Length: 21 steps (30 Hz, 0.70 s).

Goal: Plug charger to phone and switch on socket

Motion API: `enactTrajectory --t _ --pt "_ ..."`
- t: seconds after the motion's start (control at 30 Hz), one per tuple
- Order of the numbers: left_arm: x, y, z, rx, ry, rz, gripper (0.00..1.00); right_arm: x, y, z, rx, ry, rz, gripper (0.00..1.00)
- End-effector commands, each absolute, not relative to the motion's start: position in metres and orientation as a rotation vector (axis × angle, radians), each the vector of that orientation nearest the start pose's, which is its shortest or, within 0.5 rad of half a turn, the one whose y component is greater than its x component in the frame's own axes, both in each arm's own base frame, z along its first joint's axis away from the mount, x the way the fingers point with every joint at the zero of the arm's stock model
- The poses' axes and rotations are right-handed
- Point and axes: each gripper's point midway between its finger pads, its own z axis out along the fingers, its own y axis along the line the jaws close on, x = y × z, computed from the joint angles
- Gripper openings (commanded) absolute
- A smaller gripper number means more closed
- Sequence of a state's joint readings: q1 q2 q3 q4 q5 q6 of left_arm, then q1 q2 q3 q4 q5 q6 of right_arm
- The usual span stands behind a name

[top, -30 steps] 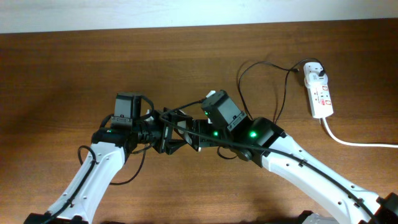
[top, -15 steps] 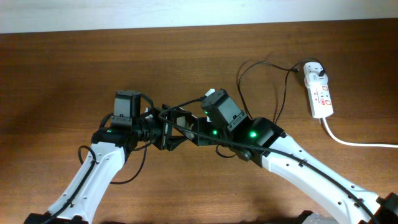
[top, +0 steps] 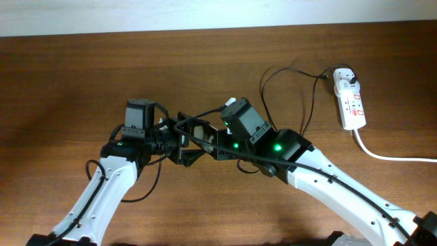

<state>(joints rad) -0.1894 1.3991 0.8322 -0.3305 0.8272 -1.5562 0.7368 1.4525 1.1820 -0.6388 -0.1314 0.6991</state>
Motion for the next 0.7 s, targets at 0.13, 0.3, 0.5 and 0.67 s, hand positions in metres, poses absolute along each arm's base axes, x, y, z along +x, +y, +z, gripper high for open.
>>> enactTrajectory --t 0.13,0.3,0.5,0.67 --pt "0.325 -0.16 0.204 -0.869 2.333 -1.573 0.99 0.294 0.249 0.206 0.024 2.612 0.983 0.04" --pt "0.255 -0.093 0.248 -0.696 2.19 -1.1 0.99 0.297 0.236 0.228 0.063 2.592 1.313 0.04" --pt "0.149 -0.035 0.191 -1.308 2.175 -0.743 0.99 0.289 0.244 0.242 0.283 2.63 1.528 0.04" --pt "0.181 -0.063 0.177 -1.674 1.97 -1.13 0.99 0.282 0.254 0.242 0.274 2.649 1.531 0.04"
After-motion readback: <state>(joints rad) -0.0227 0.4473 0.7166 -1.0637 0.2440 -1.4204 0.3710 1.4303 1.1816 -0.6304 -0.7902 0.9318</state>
